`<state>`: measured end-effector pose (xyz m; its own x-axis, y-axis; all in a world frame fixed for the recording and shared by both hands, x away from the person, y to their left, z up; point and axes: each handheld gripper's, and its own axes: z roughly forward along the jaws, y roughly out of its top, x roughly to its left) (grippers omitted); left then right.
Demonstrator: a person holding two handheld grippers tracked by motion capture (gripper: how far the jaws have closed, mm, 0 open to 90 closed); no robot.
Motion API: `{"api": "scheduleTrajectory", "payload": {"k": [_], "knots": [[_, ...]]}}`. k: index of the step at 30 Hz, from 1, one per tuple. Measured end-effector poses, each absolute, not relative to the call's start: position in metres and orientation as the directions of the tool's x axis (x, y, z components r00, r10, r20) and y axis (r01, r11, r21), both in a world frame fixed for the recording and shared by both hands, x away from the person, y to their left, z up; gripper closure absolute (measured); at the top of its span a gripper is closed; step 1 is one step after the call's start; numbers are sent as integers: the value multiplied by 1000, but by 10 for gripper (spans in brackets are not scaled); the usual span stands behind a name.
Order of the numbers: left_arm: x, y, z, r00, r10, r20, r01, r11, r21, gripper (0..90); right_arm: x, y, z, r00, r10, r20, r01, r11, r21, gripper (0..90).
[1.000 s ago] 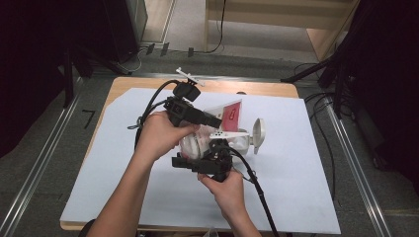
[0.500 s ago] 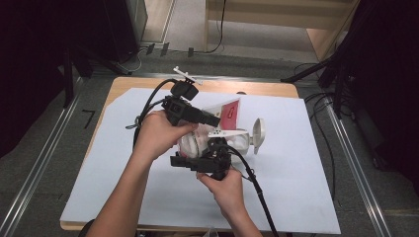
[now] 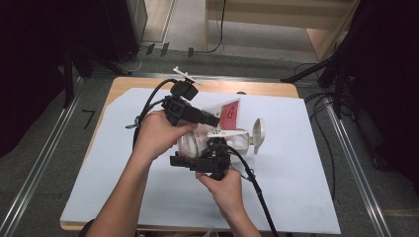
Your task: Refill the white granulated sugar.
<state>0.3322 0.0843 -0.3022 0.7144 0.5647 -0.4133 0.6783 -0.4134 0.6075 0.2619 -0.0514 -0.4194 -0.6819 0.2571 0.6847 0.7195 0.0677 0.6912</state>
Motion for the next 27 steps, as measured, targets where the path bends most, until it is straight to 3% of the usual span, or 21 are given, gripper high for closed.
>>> {"api": "scheduleTrajectory", "payload": {"k": [27], "knots": [[331,83,-302,727,562,-396,662,-416,624,670,262,-51,-421,-685,278,674,712,57,700,619]]}}
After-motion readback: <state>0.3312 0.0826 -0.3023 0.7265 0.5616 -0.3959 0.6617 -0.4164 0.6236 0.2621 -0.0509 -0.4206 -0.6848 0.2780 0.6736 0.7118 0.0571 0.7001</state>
